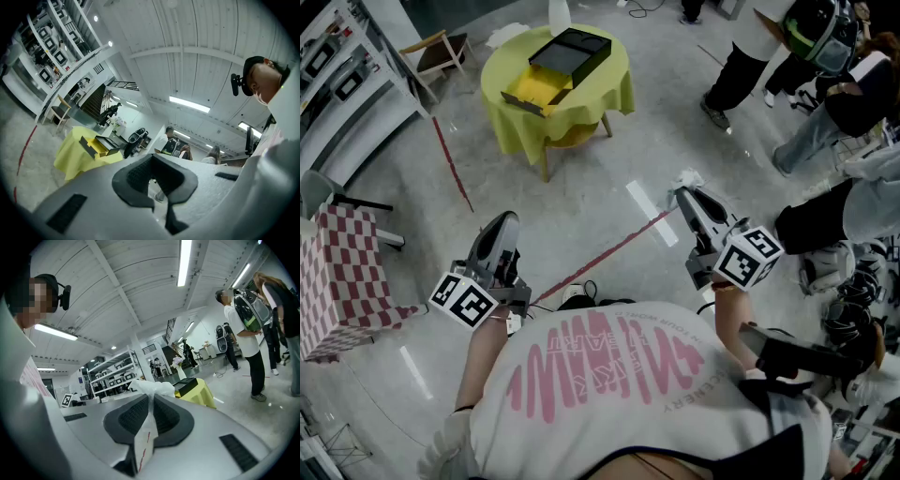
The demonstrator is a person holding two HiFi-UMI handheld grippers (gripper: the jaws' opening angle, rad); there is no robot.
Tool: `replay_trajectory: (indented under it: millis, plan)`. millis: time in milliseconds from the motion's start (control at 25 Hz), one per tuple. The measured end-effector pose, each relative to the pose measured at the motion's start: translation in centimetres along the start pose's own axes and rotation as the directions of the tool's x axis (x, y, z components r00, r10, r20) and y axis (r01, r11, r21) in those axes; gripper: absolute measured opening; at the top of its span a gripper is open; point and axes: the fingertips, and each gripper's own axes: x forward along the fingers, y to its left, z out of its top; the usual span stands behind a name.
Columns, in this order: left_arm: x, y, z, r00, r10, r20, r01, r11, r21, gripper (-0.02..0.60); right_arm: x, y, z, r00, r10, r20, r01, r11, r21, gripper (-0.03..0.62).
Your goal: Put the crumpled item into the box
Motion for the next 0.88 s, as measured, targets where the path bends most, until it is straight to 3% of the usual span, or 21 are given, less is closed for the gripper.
replay_trajectory:
  millis: [320,880]
  plan:
    - [-0.1,1.7,2.3,1.0,-0.017,0.015,0.017,1.0,-0.003,0.008,2.3,1.1,0.7,1.0,-0.012,-0.005,0.011,0.999,-0.034,0.029]
    - [1.0,7.8,10.1,0.995,-0.081,0.057,0.077,0.995,0.065,0.008,9.9,4.4,3.4,0.997,-0.008,0.083,0.016,0.995,-0.094,0.031]
